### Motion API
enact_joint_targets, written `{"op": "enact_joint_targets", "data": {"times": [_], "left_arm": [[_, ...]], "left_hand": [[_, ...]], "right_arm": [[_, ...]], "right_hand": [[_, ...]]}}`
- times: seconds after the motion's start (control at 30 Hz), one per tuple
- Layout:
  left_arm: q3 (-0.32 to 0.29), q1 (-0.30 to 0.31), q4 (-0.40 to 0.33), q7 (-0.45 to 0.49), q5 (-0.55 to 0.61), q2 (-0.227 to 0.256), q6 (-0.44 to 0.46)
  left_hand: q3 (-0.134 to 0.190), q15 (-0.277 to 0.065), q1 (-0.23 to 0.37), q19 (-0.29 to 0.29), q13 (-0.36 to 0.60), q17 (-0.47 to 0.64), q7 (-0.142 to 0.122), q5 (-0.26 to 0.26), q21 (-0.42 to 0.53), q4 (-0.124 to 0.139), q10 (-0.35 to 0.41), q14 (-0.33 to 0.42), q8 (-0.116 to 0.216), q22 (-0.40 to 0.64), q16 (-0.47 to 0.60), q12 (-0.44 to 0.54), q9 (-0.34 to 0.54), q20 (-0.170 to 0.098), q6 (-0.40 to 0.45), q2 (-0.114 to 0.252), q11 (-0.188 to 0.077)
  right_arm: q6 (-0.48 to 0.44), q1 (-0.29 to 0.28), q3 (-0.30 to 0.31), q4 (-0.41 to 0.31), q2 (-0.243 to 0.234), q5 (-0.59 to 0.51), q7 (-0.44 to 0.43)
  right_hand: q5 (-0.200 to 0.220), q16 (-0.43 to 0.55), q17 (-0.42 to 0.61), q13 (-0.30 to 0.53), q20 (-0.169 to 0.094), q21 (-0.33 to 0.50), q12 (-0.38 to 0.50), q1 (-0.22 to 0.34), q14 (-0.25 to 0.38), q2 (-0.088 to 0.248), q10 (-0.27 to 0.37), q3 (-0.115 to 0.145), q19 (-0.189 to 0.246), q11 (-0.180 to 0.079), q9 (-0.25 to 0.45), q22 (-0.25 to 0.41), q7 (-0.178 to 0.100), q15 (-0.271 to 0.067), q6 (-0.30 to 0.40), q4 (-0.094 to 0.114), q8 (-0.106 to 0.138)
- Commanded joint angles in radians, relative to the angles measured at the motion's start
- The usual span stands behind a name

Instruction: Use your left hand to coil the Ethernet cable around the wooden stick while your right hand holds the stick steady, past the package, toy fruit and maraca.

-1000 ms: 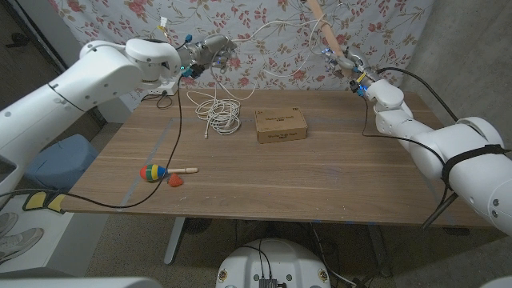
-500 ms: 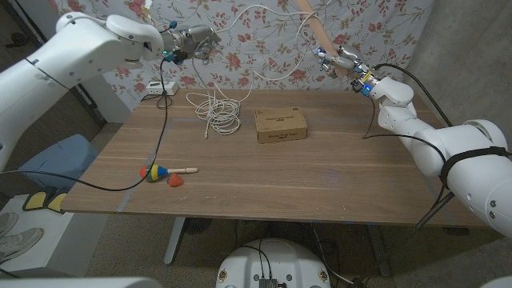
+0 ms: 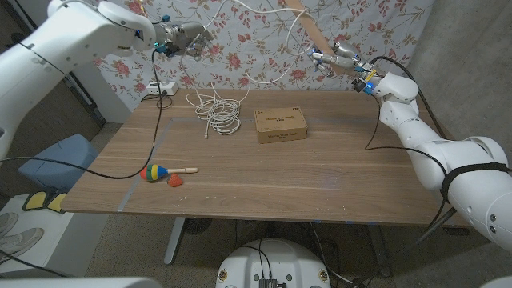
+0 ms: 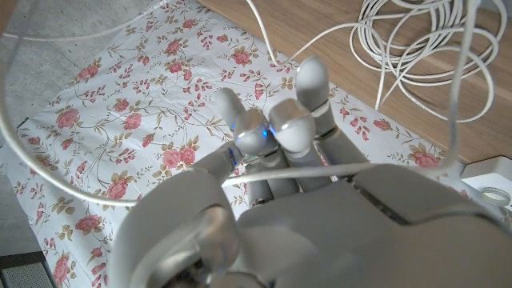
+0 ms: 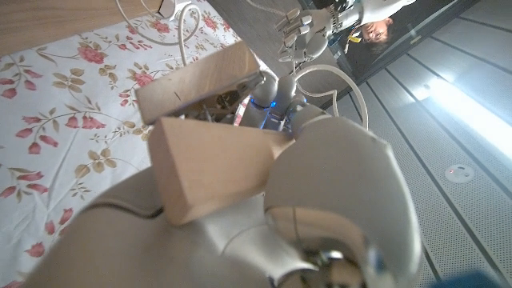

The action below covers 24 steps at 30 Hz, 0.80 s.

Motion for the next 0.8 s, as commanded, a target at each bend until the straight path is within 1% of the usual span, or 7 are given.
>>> {"op": "enact_joint_targets", "data": {"times": [0.03, 0.3, 0.43, 0.5, 0.67, 0.7, 0.8], "left_arm": [[0.059, -0.088, 0.115, -0.090, 0.053, -0.064, 0.012], [0.086, -0.147, 0.155, -0.117, 0.097, -0.107, 0.003], [0.099, -0.173, 0.172, -0.125, 0.119, -0.131, -0.007], [0.110, -0.194, 0.197, -0.146, 0.130, -0.154, -0.024], [0.138, -0.234, 0.222, -0.173, 0.162, -0.190, -0.038], [0.144, -0.241, 0.226, -0.177, 0.167, -0.196, -0.038], [0.156, -0.260, 0.241, -0.193, 0.180, -0.213, -0.043]], "left_hand": [[-0.005, -0.004, 0.012, -0.008, 0.012, 0.003, 0.076, 0.002, 0.006, -0.001, -0.010, 0.001, -0.018, 0.004, 0.006, 0.012, -0.010, -0.005, 0.080, 0.000, -0.002], [-0.009, -0.004, 0.019, -0.015, 0.009, 0.002, 0.072, 0.004, 0.008, 0.000, -0.014, -0.004, -0.020, 0.013, 0.000, 0.013, 0.029, -0.001, 0.079, -0.001, -0.001], [-0.011, -0.003, 0.019, -0.014, 0.012, 0.008, 0.062, 0.005, 0.010, 0.002, -0.014, 0.000, -0.015, 0.018, 0.005, 0.015, 0.052, 0.000, 0.068, -0.005, 0.000], [-0.014, -0.003, 0.016, -0.012, 0.026, 0.013, 0.058, 0.006, 0.008, 0.006, -0.019, 0.001, -0.010, 0.016, 0.009, 0.022, 0.070, 0.000, 0.056, -0.009, 0.001], [-0.019, -0.002, 0.005, -0.012, 0.024, 0.019, 0.052, 0.011, 0.007, 0.020, -0.018, -0.004, 0.012, 0.025, 0.009, 0.015, 0.123, -0.001, 0.024, -0.014, 0.000], [-0.020, -0.003, 0.001, -0.013, 0.020, 0.027, 0.055, 0.013, 0.006, 0.028, -0.015, -0.001, 0.028, 0.028, 0.013, 0.010, 0.154, 0.001, 0.013, -0.013, -0.003], [-0.020, -0.002, -0.004, -0.008, 0.026, 0.024, 0.056, 0.015, 0.002, 0.037, -0.017, -0.004, 0.045, 0.023, 0.008, 0.011, 0.187, 0.001, 0.003, -0.011, -0.001]], "right_arm": [[-0.069, -0.071, -0.003, -0.211, -0.009, 0.027, 0.117], [-0.069, -0.086, -0.064, -0.272, -0.031, -0.063, 0.090], [-0.043, -0.100, -0.094, -0.301, -0.041, -0.113, 0.054], [-0.011, -0.112, -0.121, -0.332, -0.054, -0.182, 0.005], [0.034, -0.122, -0.180, -0.368, -0.081, -0.288, -0.079], [0.040, -0.123, -0.191, -0.376, -0.088, -0.304, -0.093], [0.059, -0.125, -0.222, -0.386, -0.102, -0.345, -0.132]], "right_hand": [[0.005, -0.006, -0.001, -0.002, -0.119, -0.005, -0.001, 0.001, -0.006, 0.009, 0.003, -0.001, -0.004, 0.000, 0.001, 0.001, -0.041, -0.083, 0.042, -0.004, -0.004], [0.004, -0.011, -0.001, -0.007, -0.121, -0.008, -0.001, 0.001, -0.009, 0.007, 0.007, -0.004, -0.008, 0.001, -0.002, 0.001, -0.043, -0.083, 0.046, -0.004, -0.008], [0.004, -0.012, -0.002, -0.010, -0.120, -0.008, -0.002, 0.001, -0.009, 0.008, 0.009, -0.005, -0.008, 0.001, -0.003, 0.001, -0.043, -0.083, 0.048, -0.005, -0.009], [0.004, -0.013, -0.002, -0.013, -0.120, -0.009, -0.003, 0.001, -0.008, 0.008, 0.010, -0.005, -0.008, 0.001, -0.003, 0.001, -0.042, -0.083, 0.048, -0.005, -0.011], [0.004, -0.014, -0.002, -0.013, -0.119, -0.009, -0.003, 0.002, -0.007, 0.008, 0.008, -0.006, -0.008, 0.001, -0.004, 0.001, -0.040, -0.083, 0.050, -0.005, -0.013], [0.004, -0.014, -0.002, -0.014, -0.120, -0.009, -0.003, 0.001, -0.007, 0.008, 0.009, -0.006, -0.008, 0.000, -0.004, 0.001, -0.041, -0.083, 0.050, -0.005, -0.013], [0.004, -0.016, -0.002, -0.018, -0.119, -0.010, -0.004, 0.001, -0.006, 0.009, 0.011, -0.007, -0.007, 0.002, -0.005, 0.001, -0.041, -0.083, 0.051, -0.005, -0.015]]}}
